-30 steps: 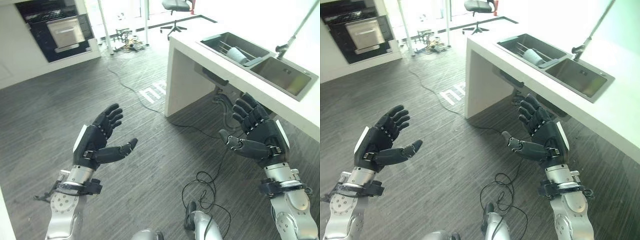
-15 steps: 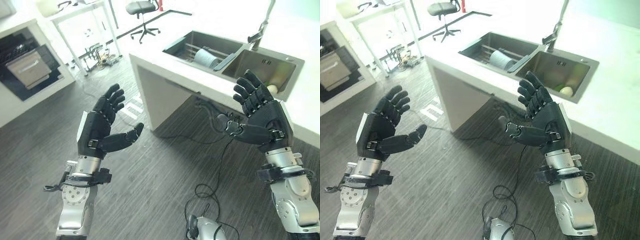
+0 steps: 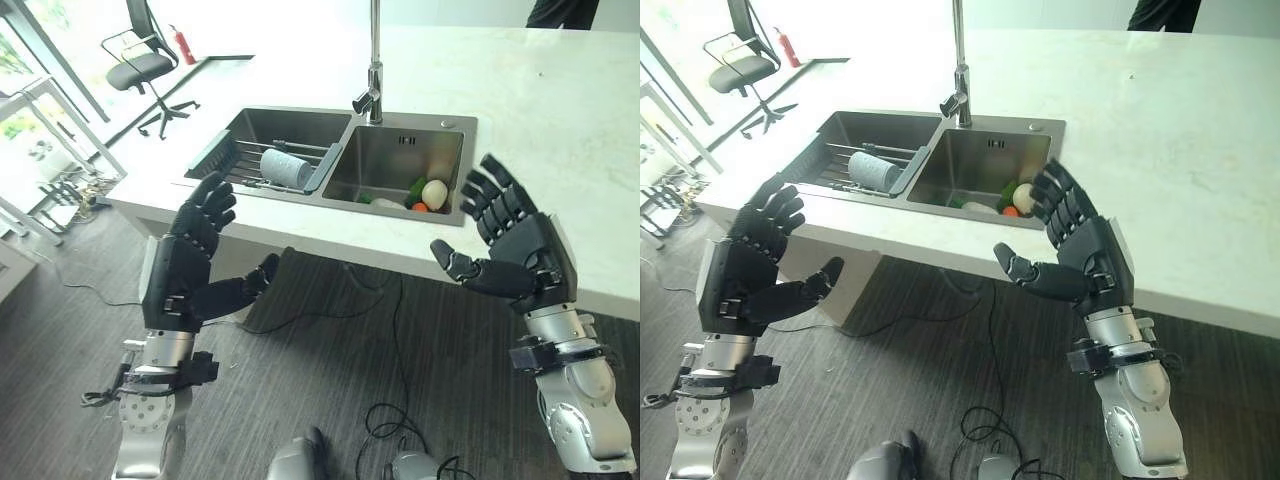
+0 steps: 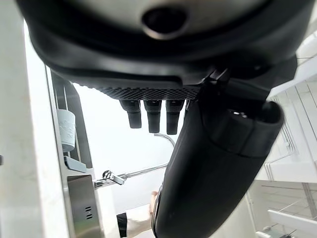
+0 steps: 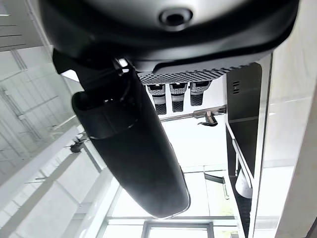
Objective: Place the dishes in the dishwasher.
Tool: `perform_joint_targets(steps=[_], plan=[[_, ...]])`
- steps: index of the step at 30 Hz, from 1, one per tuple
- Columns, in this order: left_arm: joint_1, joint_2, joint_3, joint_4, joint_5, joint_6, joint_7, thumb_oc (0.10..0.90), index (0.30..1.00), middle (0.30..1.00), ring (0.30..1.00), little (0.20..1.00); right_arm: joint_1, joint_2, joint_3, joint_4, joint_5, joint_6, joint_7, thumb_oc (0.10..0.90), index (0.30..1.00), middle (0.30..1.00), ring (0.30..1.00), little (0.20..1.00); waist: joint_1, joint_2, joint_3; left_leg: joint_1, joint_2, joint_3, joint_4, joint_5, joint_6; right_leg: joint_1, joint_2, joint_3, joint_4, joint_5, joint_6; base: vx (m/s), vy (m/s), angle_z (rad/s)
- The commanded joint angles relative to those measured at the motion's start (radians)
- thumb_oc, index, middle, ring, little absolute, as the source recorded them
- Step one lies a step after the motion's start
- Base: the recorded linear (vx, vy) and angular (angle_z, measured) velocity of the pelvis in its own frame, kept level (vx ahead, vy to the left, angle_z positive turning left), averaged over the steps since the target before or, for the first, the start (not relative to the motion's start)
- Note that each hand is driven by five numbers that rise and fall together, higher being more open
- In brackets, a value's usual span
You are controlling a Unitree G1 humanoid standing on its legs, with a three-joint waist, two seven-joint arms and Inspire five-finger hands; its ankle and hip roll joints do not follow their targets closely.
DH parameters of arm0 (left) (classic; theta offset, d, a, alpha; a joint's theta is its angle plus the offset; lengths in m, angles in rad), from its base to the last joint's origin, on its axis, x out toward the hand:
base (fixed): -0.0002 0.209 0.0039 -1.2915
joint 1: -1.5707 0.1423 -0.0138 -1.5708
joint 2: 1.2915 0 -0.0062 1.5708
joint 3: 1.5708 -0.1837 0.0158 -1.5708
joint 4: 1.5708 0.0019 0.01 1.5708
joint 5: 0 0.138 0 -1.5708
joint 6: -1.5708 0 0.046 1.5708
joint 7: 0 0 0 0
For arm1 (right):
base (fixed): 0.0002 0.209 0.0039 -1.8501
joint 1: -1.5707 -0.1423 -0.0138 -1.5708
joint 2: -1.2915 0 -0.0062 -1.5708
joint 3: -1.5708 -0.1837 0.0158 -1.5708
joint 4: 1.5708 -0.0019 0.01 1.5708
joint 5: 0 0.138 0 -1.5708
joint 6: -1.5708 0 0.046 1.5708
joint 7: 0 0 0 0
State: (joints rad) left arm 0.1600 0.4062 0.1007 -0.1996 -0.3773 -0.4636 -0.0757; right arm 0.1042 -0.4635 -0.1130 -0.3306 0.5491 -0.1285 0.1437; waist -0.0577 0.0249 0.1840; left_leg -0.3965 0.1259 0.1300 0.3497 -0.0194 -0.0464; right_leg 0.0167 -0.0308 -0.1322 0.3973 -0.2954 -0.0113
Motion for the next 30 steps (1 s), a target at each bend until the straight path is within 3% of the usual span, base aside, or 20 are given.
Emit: perform_joint_targets(steps=[1,3,12,15,16,18,21,23,26,30], plan=[[-0.051,0.009,0.101,-0.111,-0.032,-0.131,0.028,0.800,0.900,0.900,0.900,0.900,-0.123,-0.041,-0.050,-0.103,-0.013,-0.098,0.041,0.800,0.900,0.900,0.900,0.900,0.066,0.016,-0.049,0.131,0.047,0.023,-0.050,-0.058,-0.084,-0.024,-0.002,-0.028,-0.097,0.021,0.069,0.26,0.225,-0.46],[-0.039,0.012,0.117,-0.110,-0.037,-0.132,0.024,0.800,0.900,0.900,0.900,0.900,-0.112,-0.039,-0.053,-0.110,-0.012,-0.089,0.054,0.800,0.900,0.900,0.900,0.900,0.067,0.018,-0.054,0.131,0.058,0.009,-0.050,-0.056,-0.086,-0.009,-0.008,-0.026,-0.097,0.013,0.074,0.28,0.276,-0.73],[-0.123,0.053,0.115,-0.106,-0.030,-0.097,-0.006,0.800,0.900,0.900,0.900,0.900,-0.104,-0.021,-0.057,-0.126,-0.031,-0.075,0.041,0.800,0.900,0.900,0.900,0.900,0.088,-0.025,-0.093,0.205,-0.037,-0.007,-0.050,-0.132,-0.012,0.029,-0.122,-0.078,-0.097,0.067,0.152,0.19,0.262,-0.06],[-0.131,0.053,0.122,-0.109,-0.055,-0.079,-0.045,0.800,0.900,0.900,0.900,0.900,-0.088,0.006,-0.071,-0.115,-0.029,-0.097,0.043,0.800,0.900,0.900,0.900,0.900,0.090,-0.041,-0.101,0.209,-0.086,-0.021,-0.050,-0.154,0.030,0.056,-0.132,-0.073,-0.097,0.150,0.166,0.25,0.289,0.40],[-0.121,0.047,0.125,-0.118,-0.053,-0.064,-0.065,0.800,0.900,0.900,0.900,0.900,-0.072,0.036,-0.068,-0.118,-0.039,-0.104,0.055,0.800,0.900,0.900,0.900,0.900,0.086,-0.041,-0.102,0.221,-0.116,-0.037,-0.050,-0.164,0.054,0.084,-0.123,-0.081,-0.097,0.279,0.172,0.31,0.311,0.39],[-0.102,0.037,0.124,-0.132,-0.030,-0.068,-0.058,0.800,0.900,0.900,0.900,0.900,-0.062,0.055,-0.055,-0.128,-0.041,-0.101,0.076,0.800,0.900,0.900,0.900,0.900,0.072,-0.022,-0.086,0.249,-0.111,-0.052,-0.050,-0.172,0.062,0.044,-0.100,-0.093,-0.054,0.339,0.167,0.23,0.266,0.24],[-0.088,0.048,0.132,-0.143,-0.034,-0.074,-0.027,0.800,0.900,0.900,0.900,0.900,-0.062,0.041,-0.043,-0.131,-0.053,-0.096,0.077,0.800,0.900,0.900,0.900,0.900,0.067,-0.022,-0.069,0.265,-0.097,-0.032,-0.050,-0.171,0.049,-0.021,-0.053,-0.139,-0.097,0.257,0.133,0.13,0.066,-0.11],[-0.092,0.054,0.143,-0.144,-0.063,-0.082,-0.021,0.800,0.900,0.900,0.900,0.900,-0.065,0.016,-0.059,-0.127,-0.023,-0.097,0.065,0.800,0.900,0.900,0.900,0.900,0.070,-0.048,-0.053,0.286,-0.107,0.004,-0.050,-0.182,0.041,-0.107,-0.082,-0.184,-0.097,0.187,0.131,0.12,-0.071,-0.39],[-0.087,0.050,0.152,-0.156,-0.044,-0.103,-0.008,0.800,0.900,0.900,0.900,0.900,-0.074,0.015,-0.062,-0.125,-0.005,-0.111,0.063,0.800,0.900,0.900,0.900,0.900,0.070,-0.061,-0.048,0.318,-0.110,0.043,-0.050,-0.215,0.041,-0.160,-0.130,-0.221,-0.097,0.214,0.144,0.15,-0.118,-0.36],[-0.078,0.047,0.132,-0.172,-0.001,-0.084,0.044,0.800,0.900,0.900,0.900,0.900,-0.080,0.004,-0.039,-0.129,-0.022,-0.114,0.051,0.800,0.900,0.900,0.900,0.900,0.065,-0.061,-0.061,0.353,-0.113,0.060,-0.050,-0.243,0.048,-0.151,-0.113,-0.184,-0.097,0.185,0.139,0.18,-0.161,-0.17]])
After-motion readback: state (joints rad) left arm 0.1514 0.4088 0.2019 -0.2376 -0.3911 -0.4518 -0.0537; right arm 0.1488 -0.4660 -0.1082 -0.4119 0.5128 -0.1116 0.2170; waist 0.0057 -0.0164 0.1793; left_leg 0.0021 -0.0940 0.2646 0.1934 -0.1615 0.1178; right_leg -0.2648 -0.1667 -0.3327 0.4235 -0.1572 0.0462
